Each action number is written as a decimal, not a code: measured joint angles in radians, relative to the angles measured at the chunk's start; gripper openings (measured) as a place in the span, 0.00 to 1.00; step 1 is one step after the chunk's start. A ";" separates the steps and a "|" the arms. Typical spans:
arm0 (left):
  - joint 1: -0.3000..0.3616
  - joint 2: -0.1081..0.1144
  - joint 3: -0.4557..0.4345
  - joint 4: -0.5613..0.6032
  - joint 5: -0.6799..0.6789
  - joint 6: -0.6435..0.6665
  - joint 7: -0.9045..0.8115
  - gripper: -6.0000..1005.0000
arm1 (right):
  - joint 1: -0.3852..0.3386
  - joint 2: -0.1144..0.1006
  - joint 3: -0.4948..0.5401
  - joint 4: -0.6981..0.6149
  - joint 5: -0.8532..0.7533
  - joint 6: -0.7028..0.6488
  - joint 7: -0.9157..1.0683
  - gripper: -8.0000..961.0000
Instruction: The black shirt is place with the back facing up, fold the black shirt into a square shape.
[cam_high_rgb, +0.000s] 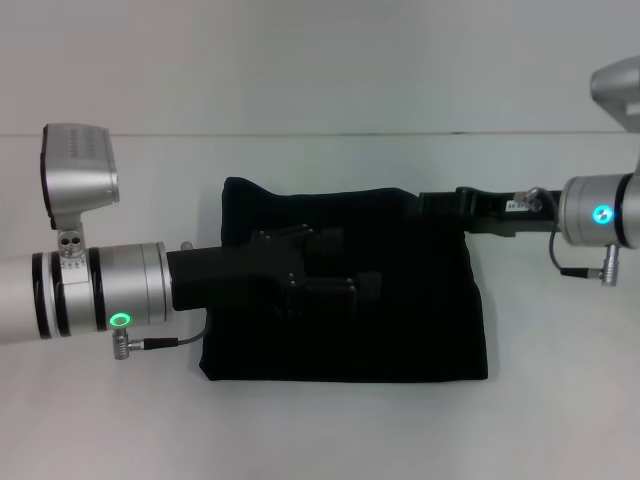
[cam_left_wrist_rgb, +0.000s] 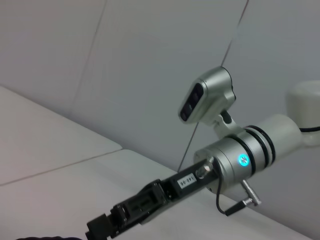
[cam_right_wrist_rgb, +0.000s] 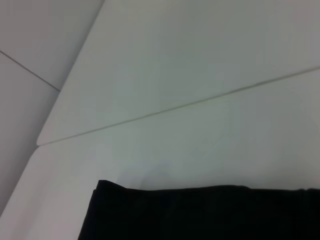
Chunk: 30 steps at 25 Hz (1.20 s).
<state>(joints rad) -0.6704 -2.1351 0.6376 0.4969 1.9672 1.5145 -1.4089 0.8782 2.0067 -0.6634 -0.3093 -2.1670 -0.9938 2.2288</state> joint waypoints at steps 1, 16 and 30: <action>0.001 -0.001 -0.001 0.000 0.000 -0.005 0.000 0.95 | 0.000 0.006 -0.001 0.003 0.000 0.008 0.001 0.79; 0.011 -0.008 0.003 -0.006 0.001 -0.032 0.000 0.95 | -0.003 0.009 -0.037 0.012 0.000 0.057 0.009 0.79; 0.009 -0.011 0.001 -0.008 -0.007 -0.038 -0.004 0.95 | 0.023 0.033 -0.078 0.011 0.007 0.099 0.018 0.79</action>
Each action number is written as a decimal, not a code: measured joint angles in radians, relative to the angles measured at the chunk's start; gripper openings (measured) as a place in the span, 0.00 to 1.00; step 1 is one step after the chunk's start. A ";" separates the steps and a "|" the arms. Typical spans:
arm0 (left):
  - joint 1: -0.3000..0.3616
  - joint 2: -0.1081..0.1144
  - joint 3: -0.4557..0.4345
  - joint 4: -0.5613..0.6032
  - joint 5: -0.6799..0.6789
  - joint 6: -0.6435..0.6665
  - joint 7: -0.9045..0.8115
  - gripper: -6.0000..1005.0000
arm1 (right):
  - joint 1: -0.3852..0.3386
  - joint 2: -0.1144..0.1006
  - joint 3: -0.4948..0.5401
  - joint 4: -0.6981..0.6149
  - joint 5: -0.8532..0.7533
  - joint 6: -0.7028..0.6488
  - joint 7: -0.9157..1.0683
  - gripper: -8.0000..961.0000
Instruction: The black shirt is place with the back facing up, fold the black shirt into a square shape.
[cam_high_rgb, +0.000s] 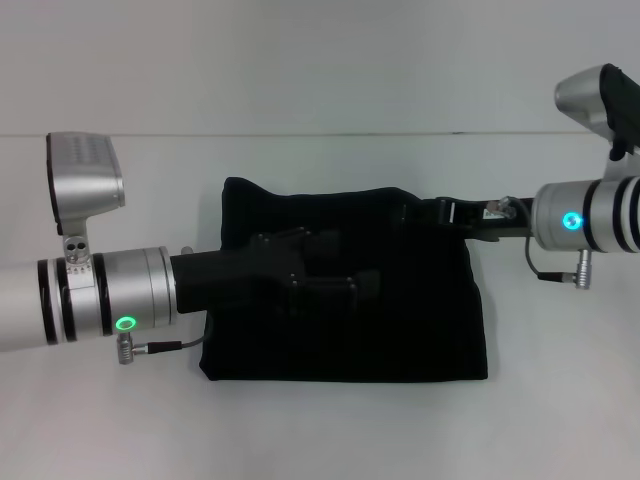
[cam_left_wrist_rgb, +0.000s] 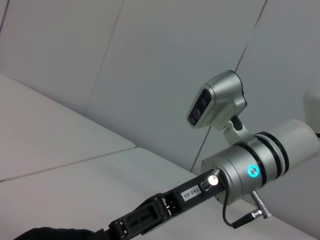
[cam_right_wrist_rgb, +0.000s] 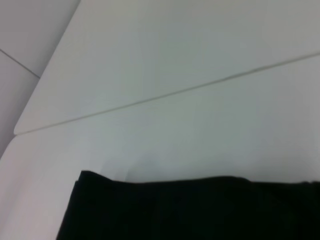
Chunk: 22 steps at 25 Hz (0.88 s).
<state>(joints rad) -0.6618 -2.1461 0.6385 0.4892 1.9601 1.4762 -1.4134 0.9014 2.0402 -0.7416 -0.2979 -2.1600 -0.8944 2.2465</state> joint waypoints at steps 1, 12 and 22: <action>0.000 0.000 -0.001 0.000 0.000 -0.005 0.000 0.95 | 0.003 0.005 0.001 -0.002 0.001 0.003 0.000 0.79; 0.008 0.000 -0.004 0.000 0.004 -0.033 0.003 0.95 | -0.002 0.026 0.003 -0.020 0.071 0.051 -0.025 0.79; 0.012 0.000 -0.005 0.006 -0.001 -0.067 -0.029 0.95 | -0.096 -0.009 0.025 -0.123 0.101 0.057 -0.039 0.79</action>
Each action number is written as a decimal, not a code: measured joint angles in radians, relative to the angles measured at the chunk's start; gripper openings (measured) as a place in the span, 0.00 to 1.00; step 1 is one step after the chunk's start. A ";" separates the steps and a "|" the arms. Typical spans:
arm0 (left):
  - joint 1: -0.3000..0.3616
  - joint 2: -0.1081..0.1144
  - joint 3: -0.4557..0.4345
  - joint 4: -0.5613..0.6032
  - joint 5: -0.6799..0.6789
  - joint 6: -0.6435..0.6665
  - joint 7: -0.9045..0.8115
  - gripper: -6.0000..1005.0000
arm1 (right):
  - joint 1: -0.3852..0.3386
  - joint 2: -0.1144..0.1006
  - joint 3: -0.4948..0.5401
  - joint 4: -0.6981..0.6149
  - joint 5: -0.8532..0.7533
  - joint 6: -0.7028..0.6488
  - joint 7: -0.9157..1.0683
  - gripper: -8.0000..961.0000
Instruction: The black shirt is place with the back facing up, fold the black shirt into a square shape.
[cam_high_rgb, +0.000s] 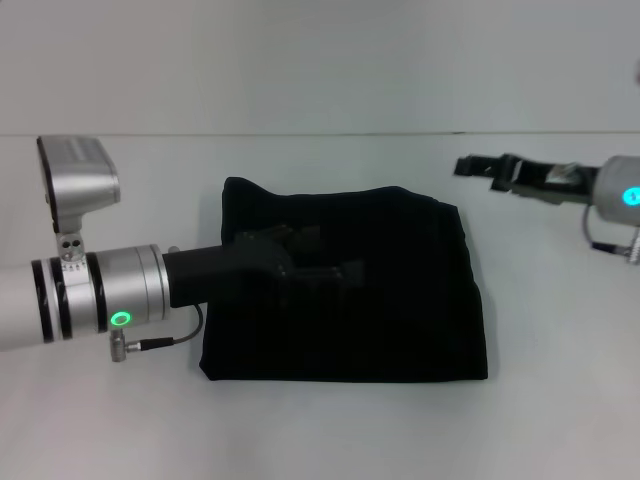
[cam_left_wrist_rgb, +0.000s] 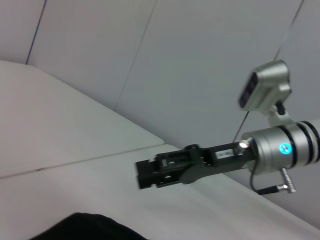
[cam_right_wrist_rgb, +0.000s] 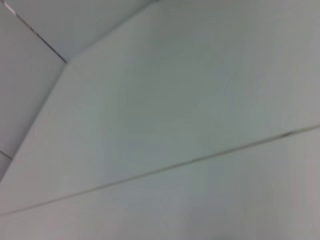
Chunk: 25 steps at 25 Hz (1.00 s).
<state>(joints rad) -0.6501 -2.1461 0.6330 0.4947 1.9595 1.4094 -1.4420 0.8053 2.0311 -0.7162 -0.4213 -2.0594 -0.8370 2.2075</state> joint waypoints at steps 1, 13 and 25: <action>-0.001 0.002 -0.002 0.002 -0.001 -0.002 -0.008 0.95 | -0.017 -0.007 0.002 -0.013 0.018 -0.017 -0.013 0.79; -0.025 0.019 -0.055 0.043 -0.037 0.032 -0.060 0.95 | -0.164 -0.069 0.044 -0.044 0.280 -0.293 -0.377 0.79; -0.032 0.060 -0.040 0.216 -0.009 0.216 -0.083 0.95 | -0.166 -0.046 -0.007 -0.259 0.196 -0.536 -0.516 0.84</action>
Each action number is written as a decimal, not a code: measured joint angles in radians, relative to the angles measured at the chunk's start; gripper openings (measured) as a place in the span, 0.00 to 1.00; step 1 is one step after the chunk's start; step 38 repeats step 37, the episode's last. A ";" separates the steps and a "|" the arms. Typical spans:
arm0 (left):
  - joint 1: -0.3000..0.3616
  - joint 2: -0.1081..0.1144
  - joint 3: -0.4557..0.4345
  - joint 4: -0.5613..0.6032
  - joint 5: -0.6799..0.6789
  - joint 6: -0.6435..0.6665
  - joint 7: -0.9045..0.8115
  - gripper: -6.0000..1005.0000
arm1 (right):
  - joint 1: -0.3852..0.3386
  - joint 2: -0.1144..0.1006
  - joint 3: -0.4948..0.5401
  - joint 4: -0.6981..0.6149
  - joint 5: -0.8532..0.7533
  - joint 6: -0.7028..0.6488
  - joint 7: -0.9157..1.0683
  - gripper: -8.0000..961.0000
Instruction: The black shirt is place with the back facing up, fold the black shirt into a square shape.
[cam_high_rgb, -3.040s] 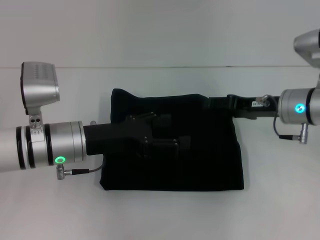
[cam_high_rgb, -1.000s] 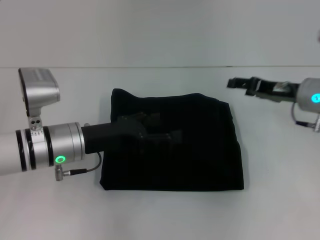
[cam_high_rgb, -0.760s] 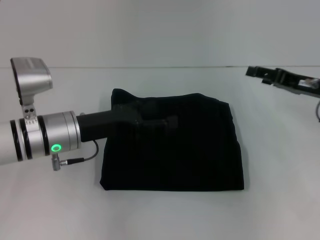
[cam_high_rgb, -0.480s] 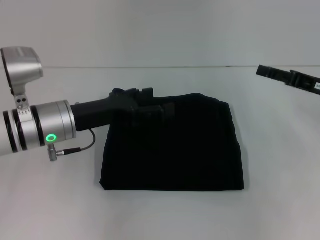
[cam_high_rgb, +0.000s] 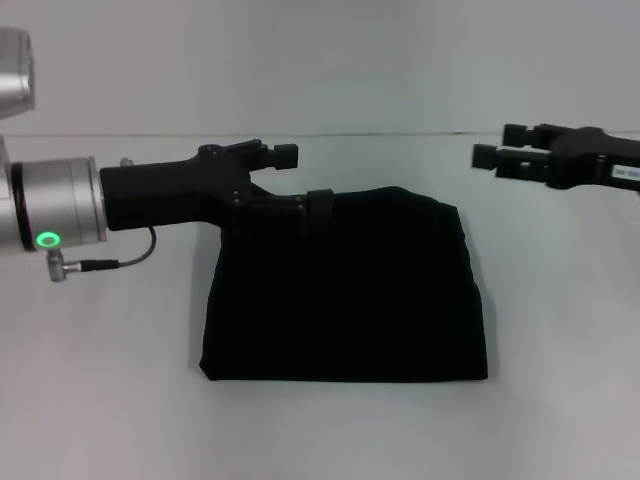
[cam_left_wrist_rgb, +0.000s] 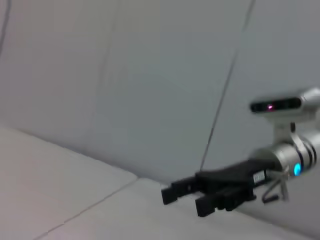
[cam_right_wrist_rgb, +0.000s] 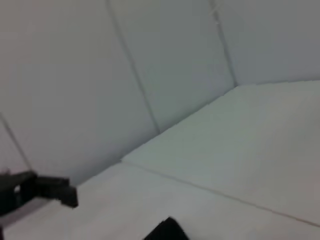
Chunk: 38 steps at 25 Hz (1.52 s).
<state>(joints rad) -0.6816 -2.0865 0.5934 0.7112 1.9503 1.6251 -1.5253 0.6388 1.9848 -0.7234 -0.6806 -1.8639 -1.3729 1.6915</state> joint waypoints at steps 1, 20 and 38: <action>-0.008 0.007 0.002 0.008 0.018 0.007 -0.003 0.95 | 0.006 0.005 -0.016 -0.026 -0.020 -0.001 0.002 0.85; -0.089 0.028 0.119 0.076 0.331 -0.105 -0.249 0.95 | 0.173 0.031 -0.137 -0.084 -0.334 -0.008 0.151 0.87; -0.093 0.022 0.152 0.079 0.365 -0.108 -0.264 0.95 | 0.182 0.029 -0.169 -0.085 -0.359 -0.023 0.178 0.87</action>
